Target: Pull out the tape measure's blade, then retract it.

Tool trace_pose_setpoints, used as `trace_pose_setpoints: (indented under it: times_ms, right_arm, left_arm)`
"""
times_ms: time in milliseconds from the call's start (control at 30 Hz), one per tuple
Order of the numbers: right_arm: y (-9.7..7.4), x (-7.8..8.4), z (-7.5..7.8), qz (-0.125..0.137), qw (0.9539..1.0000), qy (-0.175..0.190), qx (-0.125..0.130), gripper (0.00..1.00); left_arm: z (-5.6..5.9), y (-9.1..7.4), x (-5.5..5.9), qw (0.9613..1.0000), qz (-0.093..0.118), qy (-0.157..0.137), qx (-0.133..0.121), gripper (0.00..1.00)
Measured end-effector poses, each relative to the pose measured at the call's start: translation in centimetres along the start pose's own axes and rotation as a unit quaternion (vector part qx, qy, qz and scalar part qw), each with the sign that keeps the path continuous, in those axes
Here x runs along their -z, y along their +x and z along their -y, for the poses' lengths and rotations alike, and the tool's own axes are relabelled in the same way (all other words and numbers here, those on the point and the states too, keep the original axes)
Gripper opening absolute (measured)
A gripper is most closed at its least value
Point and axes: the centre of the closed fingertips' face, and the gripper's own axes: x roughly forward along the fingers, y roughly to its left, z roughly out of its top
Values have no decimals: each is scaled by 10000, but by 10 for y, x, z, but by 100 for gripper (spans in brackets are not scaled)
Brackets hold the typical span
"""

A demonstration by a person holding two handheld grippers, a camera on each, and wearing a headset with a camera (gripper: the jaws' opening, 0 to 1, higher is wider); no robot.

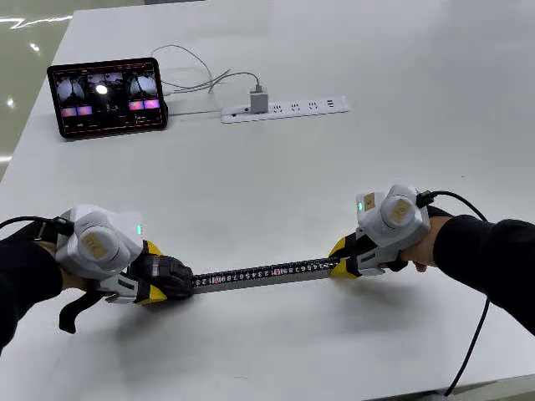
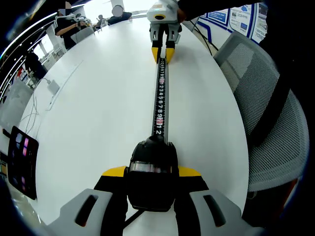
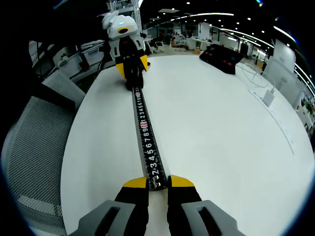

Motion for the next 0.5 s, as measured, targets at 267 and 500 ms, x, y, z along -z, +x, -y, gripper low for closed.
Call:
trace_pose_setpoints:
  times_ms: [267, 500]
  right_arm:
    - [-3, 3, 0, -6, 10000, 32, 16, 9]
    - [-3, 4, 0, 10, 10000, 50, 15, 10]
  left_arm:
    - [0, 0, 0, 10000, -6, -1, -12, 30]
    - [-1, 0, 1, 10000, -8, -12, -20, 30]
